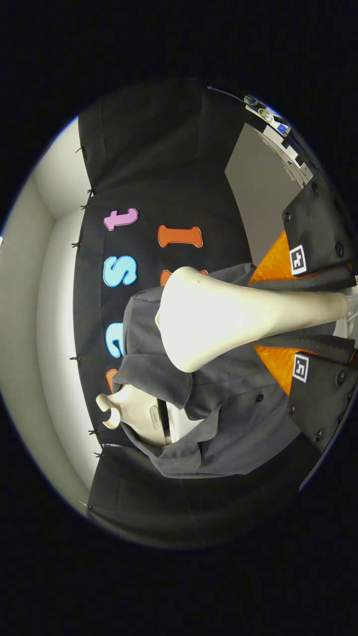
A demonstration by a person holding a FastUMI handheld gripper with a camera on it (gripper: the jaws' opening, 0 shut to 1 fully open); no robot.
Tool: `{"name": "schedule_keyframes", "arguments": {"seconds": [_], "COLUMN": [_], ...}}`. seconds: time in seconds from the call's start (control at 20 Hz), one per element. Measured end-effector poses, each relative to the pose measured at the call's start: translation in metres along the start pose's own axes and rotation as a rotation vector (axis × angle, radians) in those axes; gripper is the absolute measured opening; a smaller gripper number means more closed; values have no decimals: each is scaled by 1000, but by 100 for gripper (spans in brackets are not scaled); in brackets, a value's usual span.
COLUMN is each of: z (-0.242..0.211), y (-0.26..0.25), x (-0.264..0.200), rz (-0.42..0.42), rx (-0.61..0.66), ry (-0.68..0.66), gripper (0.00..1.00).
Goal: Iron the clothes twice with a garment steamer, once on the left side and once on the right side.
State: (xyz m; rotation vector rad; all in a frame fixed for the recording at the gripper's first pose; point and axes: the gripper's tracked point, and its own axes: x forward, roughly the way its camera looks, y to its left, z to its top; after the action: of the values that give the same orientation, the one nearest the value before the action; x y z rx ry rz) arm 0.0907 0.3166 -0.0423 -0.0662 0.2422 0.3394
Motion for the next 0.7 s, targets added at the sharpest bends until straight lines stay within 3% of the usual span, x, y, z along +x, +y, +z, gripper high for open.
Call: {"name": "schedule_keyframes", "arguments": {"seconds": [0.35,0.7], "z": [-22,-56], "y": [25,20], "x": [38,48], "rz": [30,7], "rx": [-32,-36], "ry": [47,92], "gripper": [44,44]}}
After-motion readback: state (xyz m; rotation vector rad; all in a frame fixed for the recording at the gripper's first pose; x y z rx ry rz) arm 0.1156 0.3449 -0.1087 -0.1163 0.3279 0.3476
